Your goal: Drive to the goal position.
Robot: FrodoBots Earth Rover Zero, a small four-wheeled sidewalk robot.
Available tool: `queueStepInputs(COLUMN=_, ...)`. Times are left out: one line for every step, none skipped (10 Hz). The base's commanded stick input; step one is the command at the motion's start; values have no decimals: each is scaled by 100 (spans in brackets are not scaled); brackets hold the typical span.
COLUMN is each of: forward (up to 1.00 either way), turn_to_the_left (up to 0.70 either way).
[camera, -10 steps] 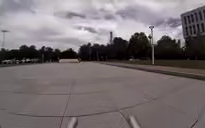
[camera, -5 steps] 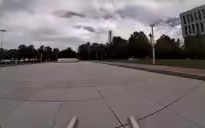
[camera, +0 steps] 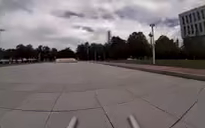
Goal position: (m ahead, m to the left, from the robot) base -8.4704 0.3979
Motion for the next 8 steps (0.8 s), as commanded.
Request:
queueStepInputs(forward=70, turn_to_the_left=1)
queueStepInputs(forward=70, turn_to_the_left=1)
queueStepInputs(forward=70, turn_to_the_left=1)
queueStepInputs(forward=70, turn_to_the_left=1)
queueStepInputs(forward=70, turn_to_the_left=1)
queueStepInputs(forward=70, turn_to_the_left=1)
queueStepInputs(forward=70, turn_to_the_left=1)
queueStepInputs(forward=70, turn_to_the_left=1)
